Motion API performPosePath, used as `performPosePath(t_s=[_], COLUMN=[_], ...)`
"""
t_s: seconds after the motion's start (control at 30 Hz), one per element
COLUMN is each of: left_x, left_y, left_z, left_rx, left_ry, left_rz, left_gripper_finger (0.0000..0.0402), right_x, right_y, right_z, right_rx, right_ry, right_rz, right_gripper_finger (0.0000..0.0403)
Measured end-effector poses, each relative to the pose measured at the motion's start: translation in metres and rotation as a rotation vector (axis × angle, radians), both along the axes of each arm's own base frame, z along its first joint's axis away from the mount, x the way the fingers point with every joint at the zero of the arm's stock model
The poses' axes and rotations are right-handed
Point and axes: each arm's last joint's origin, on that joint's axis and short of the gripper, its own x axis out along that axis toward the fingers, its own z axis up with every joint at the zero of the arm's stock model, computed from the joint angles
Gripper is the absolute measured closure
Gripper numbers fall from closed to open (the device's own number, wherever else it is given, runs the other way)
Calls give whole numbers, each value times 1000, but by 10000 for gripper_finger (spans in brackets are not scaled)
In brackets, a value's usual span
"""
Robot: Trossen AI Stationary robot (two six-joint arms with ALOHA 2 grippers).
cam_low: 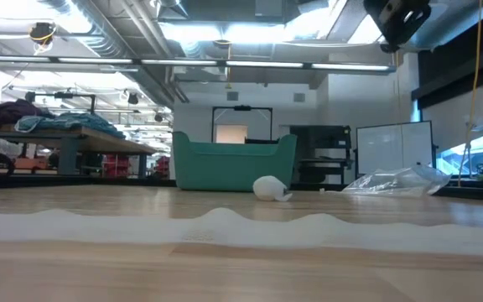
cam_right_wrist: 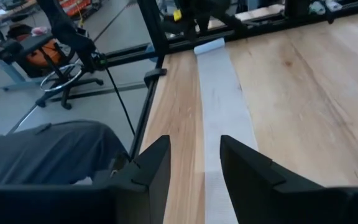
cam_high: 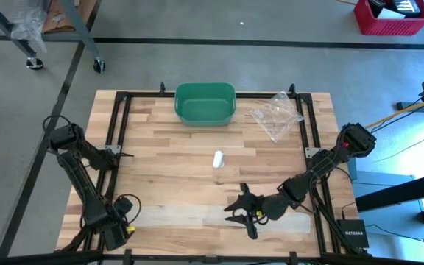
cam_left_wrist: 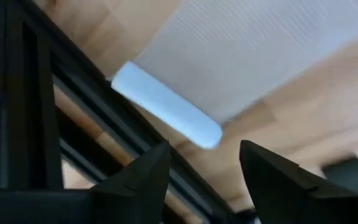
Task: Roll bandage
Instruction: Roll the bottom white bandage
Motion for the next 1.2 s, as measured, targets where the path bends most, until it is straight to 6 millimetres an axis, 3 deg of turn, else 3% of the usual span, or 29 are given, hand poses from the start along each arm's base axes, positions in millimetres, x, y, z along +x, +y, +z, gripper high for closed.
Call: performPosePath(t_s=[0.4,0.8,1.2], left_x=[-6,-5,14], left_y=[10,9,13], left_z=[-23,-25,-25], left_rx=[21,-4,-38], left_ry=[5,6,-74], left_rz=[61,40,23], left_gripper_finger=[219,242,247], right_x=[-1,-1,-1], right_y=[1,1,1], right_z=[1,1,1], right_rx=[-5,-5,-5], right_ry=[-11,-11,-12], right_rz=[-34,-34,-35], right_gripper_finger=[261,261,261])
